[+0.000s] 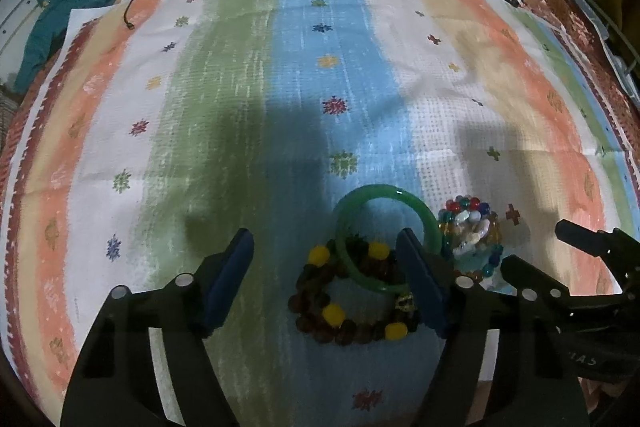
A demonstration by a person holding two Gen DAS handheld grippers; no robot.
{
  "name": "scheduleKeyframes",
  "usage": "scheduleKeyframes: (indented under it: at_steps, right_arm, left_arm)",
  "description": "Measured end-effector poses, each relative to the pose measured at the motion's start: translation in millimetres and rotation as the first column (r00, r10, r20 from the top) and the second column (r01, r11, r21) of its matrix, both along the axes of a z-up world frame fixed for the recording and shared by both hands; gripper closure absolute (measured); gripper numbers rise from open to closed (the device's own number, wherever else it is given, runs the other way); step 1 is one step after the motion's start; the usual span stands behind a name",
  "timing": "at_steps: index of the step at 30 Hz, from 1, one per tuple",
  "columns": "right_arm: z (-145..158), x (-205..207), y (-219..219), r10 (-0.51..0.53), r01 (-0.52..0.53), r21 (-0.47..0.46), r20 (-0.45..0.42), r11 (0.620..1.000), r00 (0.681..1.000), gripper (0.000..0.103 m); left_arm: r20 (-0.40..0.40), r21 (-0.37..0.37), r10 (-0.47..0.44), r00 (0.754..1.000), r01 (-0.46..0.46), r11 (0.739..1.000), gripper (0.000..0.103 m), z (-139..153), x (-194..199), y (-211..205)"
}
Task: Organize jewelry
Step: 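Lower the left tool onto the green jade bangle and close it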
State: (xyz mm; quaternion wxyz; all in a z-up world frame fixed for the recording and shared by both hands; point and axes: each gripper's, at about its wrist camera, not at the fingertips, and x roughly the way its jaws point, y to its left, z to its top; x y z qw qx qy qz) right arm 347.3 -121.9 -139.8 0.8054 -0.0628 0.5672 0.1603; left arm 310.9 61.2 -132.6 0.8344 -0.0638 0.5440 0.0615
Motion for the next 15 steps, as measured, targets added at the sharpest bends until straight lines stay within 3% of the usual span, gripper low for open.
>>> scheduleKeyframes:
  at_steps: [4, 11, 15]
  right_arm:
    - [-8.1, 5.2, 2.8, 0.007, -0.006, 0.003, -0.027, 1.0, 1.0, 0.033]
    - [-11.2, 12.3, 7.9, 0.017, -0.017, 0.015, -0.039, 1.0, 0.999, 0.045]
    - [-12.3, 14.1, 10.7, 0.027, -0.027, 0.007, -0.039, 1.0, 0.999, 0.06]
  left_arm:
    - [-0.008, 0.009, 0.001, 1.0, -0.001, 1.0, 0.046, -7.7, 3.7, 0.9]
    - [-0.035, -0.013, -0.012, 0.999, 0.012, 1.0, 0.057, -20.5, 6.2, 3.6]
    - [-0.047, -0.04, -0.025, 0.999, 0.023, 0.999, 0.075, -29.8, 9.6, 3.0]
